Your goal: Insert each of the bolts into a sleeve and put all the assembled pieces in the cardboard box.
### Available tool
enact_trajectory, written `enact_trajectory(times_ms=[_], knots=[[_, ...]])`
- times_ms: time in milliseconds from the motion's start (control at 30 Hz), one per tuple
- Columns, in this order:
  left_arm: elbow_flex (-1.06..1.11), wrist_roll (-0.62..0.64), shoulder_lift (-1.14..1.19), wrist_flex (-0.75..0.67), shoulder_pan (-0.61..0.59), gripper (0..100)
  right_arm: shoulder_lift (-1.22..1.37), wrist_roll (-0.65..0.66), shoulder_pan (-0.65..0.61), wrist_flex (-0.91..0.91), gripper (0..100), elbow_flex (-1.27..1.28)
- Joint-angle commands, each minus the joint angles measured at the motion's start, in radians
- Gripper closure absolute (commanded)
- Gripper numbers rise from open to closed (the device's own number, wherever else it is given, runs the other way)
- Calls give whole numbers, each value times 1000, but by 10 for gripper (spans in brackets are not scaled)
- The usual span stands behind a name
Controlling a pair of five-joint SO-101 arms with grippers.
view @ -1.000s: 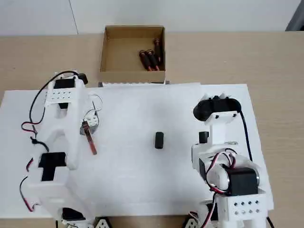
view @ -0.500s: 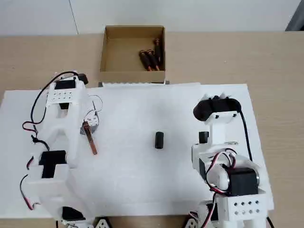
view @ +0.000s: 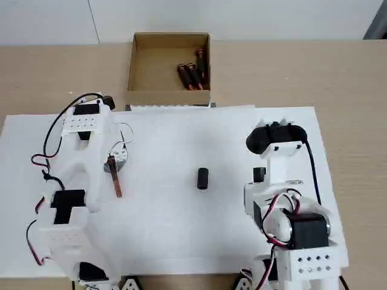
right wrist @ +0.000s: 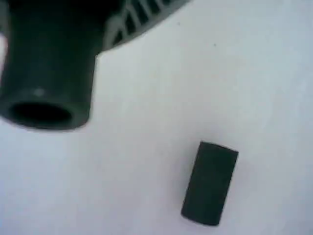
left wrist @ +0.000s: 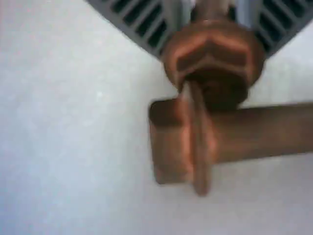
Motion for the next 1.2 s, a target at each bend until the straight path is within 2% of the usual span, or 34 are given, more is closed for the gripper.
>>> enact_trajectory(times_ms=[0,367,500,633,833,967,1167], knots=[[-18,0,5,9,2,995,-10,-9,8,-21,995,-5],[-386,-3,5,316,2,995,-16,-6,8,-21,995,-12],[-458,-5,-21,322,2,995,-16,-6,4,-21,995,-12],[-452,-6,-158,321,35,995,-16,-5,4,-16,995,-26],[-387,-83,-416,321,222,995,-16,-3,4,-19,995,-54],[-320,-87,-578,313,321,995,-16,-3,4,-12,995,-54],[-143,-94,-789,249,339,995,-16,-3,2,-18,995,-54]])
